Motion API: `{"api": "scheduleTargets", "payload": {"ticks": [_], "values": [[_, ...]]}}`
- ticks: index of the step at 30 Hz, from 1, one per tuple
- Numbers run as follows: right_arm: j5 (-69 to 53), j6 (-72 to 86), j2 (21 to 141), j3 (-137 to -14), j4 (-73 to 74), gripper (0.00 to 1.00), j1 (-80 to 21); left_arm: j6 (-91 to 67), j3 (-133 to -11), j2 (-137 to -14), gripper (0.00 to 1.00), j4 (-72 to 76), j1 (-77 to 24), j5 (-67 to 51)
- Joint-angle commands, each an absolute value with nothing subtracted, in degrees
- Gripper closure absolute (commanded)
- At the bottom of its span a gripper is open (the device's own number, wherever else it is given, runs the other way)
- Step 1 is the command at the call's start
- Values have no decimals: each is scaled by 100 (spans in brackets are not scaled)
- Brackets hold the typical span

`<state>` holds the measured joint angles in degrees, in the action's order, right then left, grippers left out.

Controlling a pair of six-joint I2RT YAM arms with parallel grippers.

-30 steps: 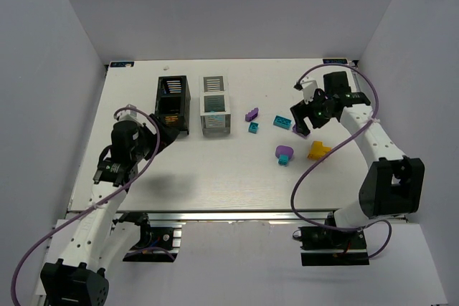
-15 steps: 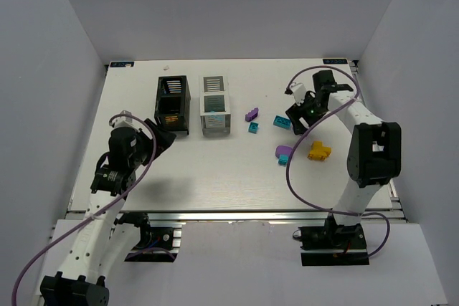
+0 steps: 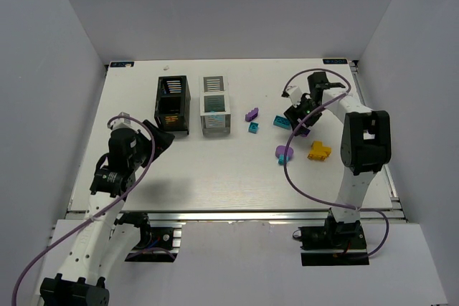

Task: Sort the legos into containers by color

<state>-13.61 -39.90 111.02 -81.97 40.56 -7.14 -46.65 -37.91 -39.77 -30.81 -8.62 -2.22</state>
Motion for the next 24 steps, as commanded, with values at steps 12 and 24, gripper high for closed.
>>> {"api": "scheduleTargets", "payload": {"ticks": [12, 24], "values": [[-1301, -4078, 11575, -8605, 4245, 38, -686, -4755, -3999, -4008, 5, -3111, -835, -105], [-1459, -4078, 11032, -8367, 4456, 75, -694, -4755, -3990, -3955, 6, -2980, -826, -202]]}}
